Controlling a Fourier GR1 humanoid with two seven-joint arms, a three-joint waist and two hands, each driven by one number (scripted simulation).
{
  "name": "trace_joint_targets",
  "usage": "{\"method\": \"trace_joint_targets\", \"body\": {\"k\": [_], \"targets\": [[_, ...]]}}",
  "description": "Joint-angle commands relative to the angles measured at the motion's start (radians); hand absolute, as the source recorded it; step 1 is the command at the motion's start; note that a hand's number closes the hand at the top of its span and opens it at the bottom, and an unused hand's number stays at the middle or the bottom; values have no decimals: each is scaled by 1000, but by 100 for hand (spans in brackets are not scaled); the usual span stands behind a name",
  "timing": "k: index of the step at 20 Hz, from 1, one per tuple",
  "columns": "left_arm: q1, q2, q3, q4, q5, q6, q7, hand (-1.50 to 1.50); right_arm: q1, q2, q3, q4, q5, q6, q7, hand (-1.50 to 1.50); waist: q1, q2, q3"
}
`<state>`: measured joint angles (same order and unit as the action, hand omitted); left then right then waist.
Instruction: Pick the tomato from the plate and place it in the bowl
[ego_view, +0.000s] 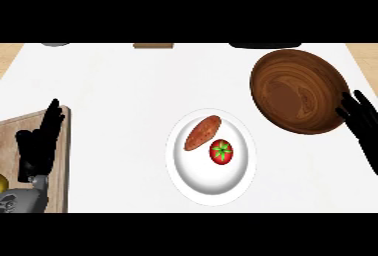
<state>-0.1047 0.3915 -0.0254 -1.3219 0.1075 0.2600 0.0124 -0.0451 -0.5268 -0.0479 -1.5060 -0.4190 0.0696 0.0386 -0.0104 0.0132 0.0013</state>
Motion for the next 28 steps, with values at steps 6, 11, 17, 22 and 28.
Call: {"method": "trace_joint_targets", "body": {"k": [6,11,17,22,28], "targets": [[-185,-18,16,-119,53,-59,-90,0,-278,368,358,-176,83,-75,-31,-150,117,-13,-5],[-175,-23,51,-118,102,-62,-55,0,-218,343,405,-199,590,-493,-77,-150,29,-30,-9],[-139,26,119,-113,152,-121,-85,0,-208,447,714,-183,1035,-660,153,-150,12,-26,-7],[-116,46,141,-112,172,-144,-70,0,-275,403,702,-299,1274,-469,563,-150,-15,-34,-8],[-117,33,132,-135,149,-111,-61,0,-266,345,762,-440,1298,-68,886,-150,-25,-35,-8]]}}
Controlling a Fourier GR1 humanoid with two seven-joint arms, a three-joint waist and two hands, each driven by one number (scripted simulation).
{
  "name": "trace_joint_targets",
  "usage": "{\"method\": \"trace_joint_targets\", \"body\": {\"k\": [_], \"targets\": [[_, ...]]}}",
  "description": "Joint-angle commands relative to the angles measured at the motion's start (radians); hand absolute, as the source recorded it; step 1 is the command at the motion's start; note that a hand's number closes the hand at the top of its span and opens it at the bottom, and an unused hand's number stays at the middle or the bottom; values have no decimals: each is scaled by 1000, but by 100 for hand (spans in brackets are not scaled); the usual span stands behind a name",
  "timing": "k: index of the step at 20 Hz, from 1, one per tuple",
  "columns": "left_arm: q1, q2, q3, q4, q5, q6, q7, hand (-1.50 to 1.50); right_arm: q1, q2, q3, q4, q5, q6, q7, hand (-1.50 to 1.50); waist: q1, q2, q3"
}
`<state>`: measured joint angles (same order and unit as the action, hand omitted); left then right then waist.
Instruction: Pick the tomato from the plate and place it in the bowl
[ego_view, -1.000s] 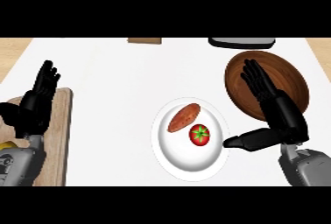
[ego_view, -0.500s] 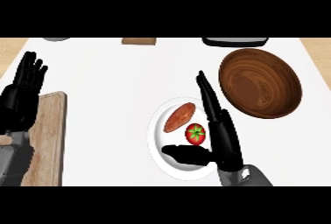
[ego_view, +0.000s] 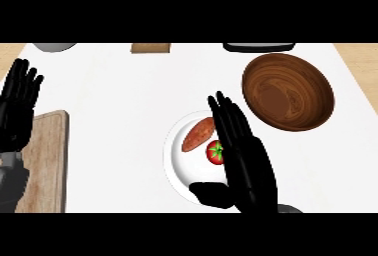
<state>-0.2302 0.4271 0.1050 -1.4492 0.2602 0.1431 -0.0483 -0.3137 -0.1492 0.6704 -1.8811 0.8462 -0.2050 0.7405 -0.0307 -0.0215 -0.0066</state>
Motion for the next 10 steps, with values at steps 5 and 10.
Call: {"method": "trace_joint_targets", "body": {"k": [5,10], "targets": [[2,-7,3,-7,-7,4,-7,0,-56,18,68,-200,-82,533,440,-150,7,9,2],[3,-19,-1,4,-17,-8,-44,0,-106,82,37,-155,-183,682,547,-150,24,20,3]]}}
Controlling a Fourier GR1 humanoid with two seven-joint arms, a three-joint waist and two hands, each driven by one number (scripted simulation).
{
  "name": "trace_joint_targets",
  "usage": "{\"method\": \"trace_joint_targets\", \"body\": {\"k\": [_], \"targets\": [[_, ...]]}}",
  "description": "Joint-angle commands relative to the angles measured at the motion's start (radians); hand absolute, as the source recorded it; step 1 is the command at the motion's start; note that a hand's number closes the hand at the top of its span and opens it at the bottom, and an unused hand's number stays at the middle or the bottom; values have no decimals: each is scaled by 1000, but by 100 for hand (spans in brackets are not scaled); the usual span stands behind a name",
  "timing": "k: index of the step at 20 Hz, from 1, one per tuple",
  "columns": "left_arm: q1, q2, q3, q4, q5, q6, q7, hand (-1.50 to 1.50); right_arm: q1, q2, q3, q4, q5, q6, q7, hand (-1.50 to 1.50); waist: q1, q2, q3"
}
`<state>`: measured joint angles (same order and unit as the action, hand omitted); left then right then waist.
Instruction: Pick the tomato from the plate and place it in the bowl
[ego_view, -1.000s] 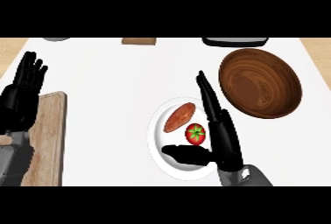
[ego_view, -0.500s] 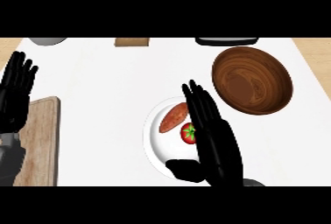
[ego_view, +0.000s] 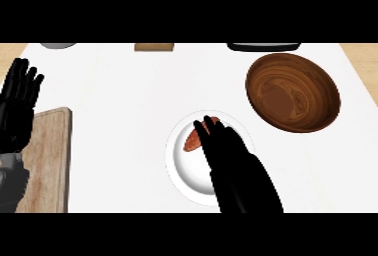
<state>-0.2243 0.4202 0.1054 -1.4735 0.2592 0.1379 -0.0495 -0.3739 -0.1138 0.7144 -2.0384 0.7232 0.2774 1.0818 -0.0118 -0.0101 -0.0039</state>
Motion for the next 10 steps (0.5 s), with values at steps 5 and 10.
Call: {"method": "trace_joint_targets", "body": {"k": [5,10], "targets": [[20,8,13,-51,5,-6,26,0,1,10,-43,-70,-92,241,256,-150,10,2,2],[30,8,23,-44,18,-38,20,0,19,47,-34,-40,-80,236,244,-150,12,5,3]]}}
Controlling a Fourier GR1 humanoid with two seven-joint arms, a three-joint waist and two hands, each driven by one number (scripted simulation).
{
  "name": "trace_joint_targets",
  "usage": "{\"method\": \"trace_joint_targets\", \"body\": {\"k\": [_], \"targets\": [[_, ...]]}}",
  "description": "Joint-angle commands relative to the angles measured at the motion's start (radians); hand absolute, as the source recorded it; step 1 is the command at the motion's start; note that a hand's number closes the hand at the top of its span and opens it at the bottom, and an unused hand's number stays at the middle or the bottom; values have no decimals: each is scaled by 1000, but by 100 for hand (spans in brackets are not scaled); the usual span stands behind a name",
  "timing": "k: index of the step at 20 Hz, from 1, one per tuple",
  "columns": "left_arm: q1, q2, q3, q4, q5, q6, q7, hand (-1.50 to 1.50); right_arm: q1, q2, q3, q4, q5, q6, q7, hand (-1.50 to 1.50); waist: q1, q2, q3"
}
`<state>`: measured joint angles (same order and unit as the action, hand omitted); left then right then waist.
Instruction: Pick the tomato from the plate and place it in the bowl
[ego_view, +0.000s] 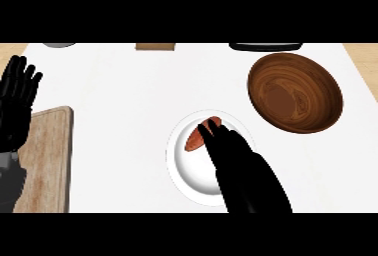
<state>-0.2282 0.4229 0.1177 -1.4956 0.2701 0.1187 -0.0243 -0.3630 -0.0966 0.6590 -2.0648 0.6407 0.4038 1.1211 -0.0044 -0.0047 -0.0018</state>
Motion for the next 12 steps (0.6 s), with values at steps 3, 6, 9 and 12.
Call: {"method": "trace_joint_targets", "body": {"k": [3,6,9,12], "targets": [[8,-42,-19,20,-36,11,-46,0,-1,41,-10,77,15,88,146,-150,1,4,1],[-37,-59,-22,69,-45,15,-47,0,-28,62,-84,98,-20,126,127,-150,-2,5,1],[17,-22,14,3,-29,-14,-36,0,50,-20,-130,164,28,71,-28,-150,5,5,2],[-1,-4,49,38,7,-58,-22,0,63,44,-67,267,117,3,-60,-150,7,5,2]]}}
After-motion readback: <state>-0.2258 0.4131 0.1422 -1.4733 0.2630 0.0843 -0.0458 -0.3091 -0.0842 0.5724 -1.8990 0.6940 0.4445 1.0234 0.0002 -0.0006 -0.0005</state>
